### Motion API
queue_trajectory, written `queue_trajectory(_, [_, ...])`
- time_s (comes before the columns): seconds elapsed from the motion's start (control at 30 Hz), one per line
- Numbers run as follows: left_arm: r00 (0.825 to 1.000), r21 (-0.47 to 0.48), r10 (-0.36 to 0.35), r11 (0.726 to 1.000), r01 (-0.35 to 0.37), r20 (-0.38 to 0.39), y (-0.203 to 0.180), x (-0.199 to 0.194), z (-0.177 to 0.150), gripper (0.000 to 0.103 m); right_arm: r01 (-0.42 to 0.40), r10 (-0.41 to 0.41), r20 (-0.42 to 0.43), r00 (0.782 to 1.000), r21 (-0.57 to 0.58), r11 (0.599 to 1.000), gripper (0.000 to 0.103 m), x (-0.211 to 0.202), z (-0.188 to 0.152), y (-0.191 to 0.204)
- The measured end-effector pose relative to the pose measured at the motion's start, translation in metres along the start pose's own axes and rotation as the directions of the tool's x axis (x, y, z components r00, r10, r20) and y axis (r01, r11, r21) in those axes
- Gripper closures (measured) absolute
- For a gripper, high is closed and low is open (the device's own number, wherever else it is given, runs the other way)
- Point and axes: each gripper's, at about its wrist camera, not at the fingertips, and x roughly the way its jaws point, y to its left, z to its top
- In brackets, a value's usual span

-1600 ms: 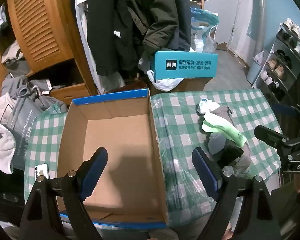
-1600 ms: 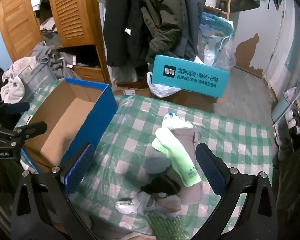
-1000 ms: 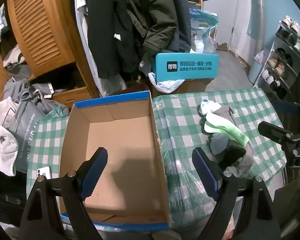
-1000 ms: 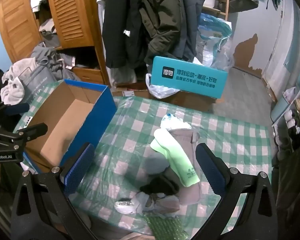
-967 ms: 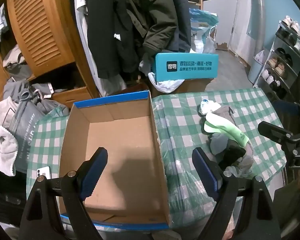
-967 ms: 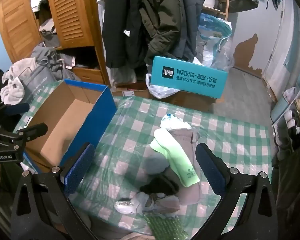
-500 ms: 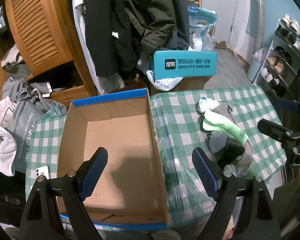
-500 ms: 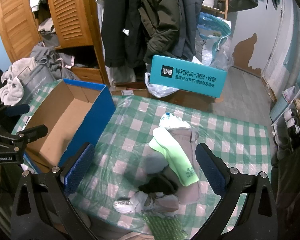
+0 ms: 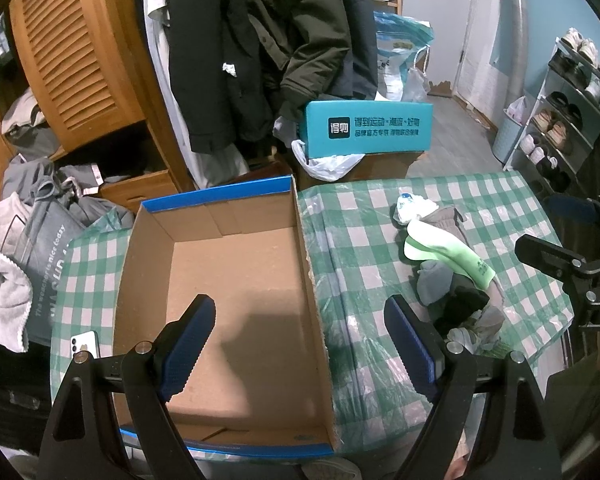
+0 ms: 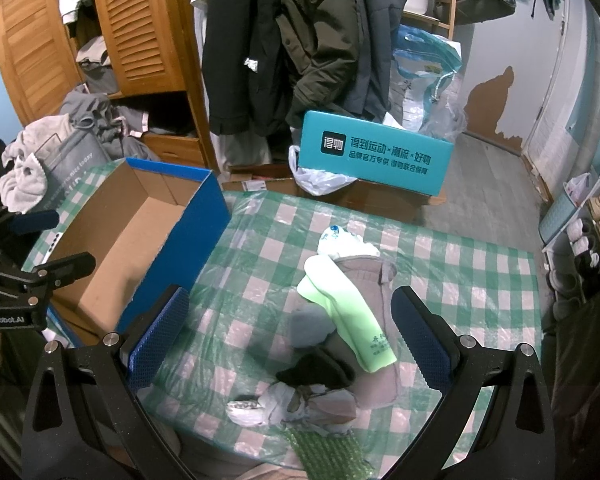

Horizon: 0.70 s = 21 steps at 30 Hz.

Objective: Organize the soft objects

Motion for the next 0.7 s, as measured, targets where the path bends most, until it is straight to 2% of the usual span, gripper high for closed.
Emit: queue_trajectory(0.7, [1.000,-0.003,-0.001,1.000,0.001,-0.003,-0.0010,0.0003,-0.0009,0.015,0.002,-0.002,0.000,1.000,-0.001,1.000,0.002,-0.0011,0.0009,-0.0025])
